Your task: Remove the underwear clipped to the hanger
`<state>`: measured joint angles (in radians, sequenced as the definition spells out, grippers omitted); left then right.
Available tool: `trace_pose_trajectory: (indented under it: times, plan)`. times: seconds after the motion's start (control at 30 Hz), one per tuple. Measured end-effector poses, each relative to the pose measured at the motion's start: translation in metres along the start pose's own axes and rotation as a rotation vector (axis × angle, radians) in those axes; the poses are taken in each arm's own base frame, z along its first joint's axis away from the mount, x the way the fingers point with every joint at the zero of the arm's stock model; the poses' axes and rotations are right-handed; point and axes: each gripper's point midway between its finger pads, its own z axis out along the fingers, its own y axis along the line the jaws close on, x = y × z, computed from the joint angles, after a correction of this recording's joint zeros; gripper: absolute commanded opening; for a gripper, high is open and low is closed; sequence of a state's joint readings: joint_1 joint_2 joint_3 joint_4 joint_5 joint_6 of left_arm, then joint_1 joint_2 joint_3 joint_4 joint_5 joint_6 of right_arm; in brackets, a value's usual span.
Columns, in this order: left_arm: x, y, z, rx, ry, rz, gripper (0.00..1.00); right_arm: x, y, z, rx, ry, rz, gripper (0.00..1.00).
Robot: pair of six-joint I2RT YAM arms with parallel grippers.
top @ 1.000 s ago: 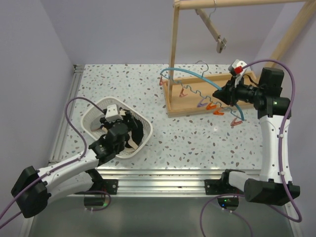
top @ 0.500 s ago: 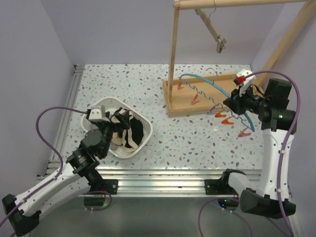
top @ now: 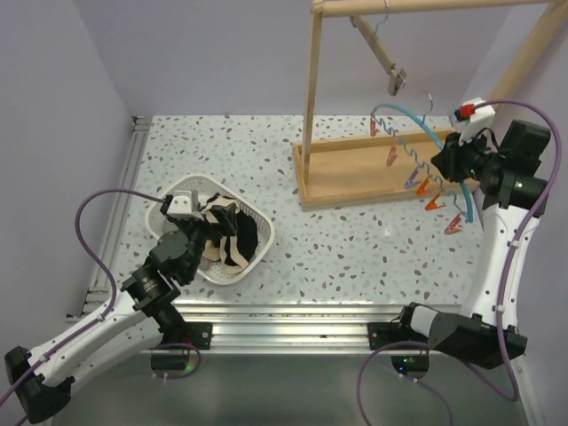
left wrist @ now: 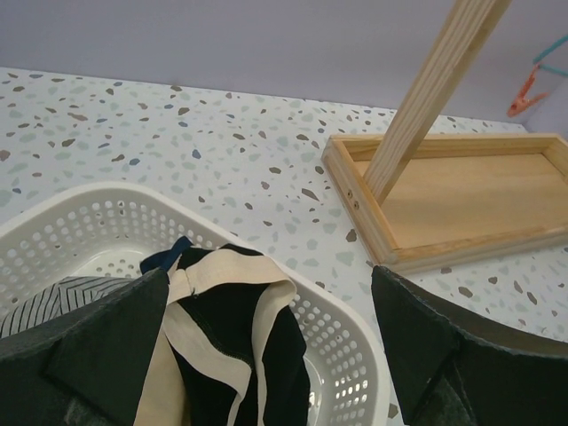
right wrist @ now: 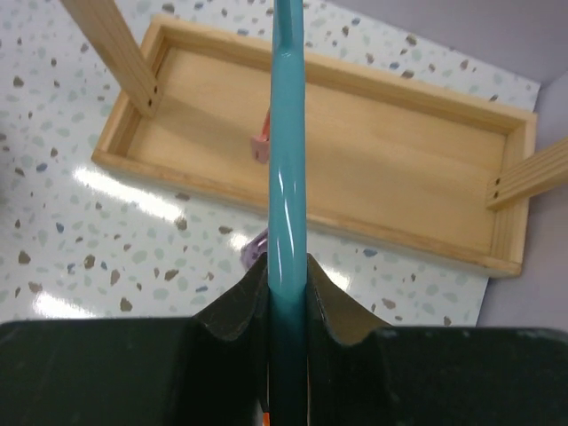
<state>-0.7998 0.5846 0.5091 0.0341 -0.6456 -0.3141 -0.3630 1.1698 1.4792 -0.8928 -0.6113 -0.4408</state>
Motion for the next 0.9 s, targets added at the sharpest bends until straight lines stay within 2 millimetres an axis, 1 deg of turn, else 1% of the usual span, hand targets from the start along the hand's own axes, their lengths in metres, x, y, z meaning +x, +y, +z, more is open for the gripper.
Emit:
trace_pose_trajectory:
  times: [0.03, 0.1, 0.13, 0.27, 0.37, 0.43, 0.53, 0.67, 0.9]
  plan:
    - [-0.001, 0.0, 0.0, 0.0, -0.002, 0.0, 1.0, -0.013, -0.005, 0.0, 0.011, -0.027, 0.0, 0.0]
    - [-0.002, 0.001, -0.001, 0.001, -0.006, -0.002, 1.0, -0.048, -0.017, -0.003, 0.043, -0.101, -0.011, 0.0]
    - [-0.001, 0.001, -0.001, 0.001, -0.007, -0.002, 1.0, -0.062, -0.022, -0.005, 0.055, -0.132, -0.017, 0.0]
    - [0.003, 0.002, -0.002, 0.001, -0.002, 0.002, 1.0, -0.124, -0.04, -0.011, 0.087, -0.269, -0.027, 0.0]
    - [0.004, 0.002, -0.001, 0.003, 0.003, 0.005, 1.0, -0.152, -0.051, -0.008, 0.092, -0.33, -0.014, 0.0]
    - [0.005, 0.002, -0.001, 0.003, 0.004, 0.006, 1.0, -0.161, -0.057, -0.003, 0.089, -0.352, 0.006, 0.0]
    - [0.005, 0.001, -0.001, 0.005, 0.005, 0.006, 1.0, -0.171, -0.064, 0.006, 0.081, -0.368, 0.039, 0.0]
    - [0.005, 0.001, -0.001, 0.008, 0.005, 0.006, 1.0, -0.19, -0.067, 0.017, 0.062, -0.401, 0.061, 0.0]
    - [0.003, 0.001, -0.002, 0.011, -0.001, 0.001, 1.0, -0.202, -0.07, 0.042, 0.029, -0.402, 0.105, 0.0]
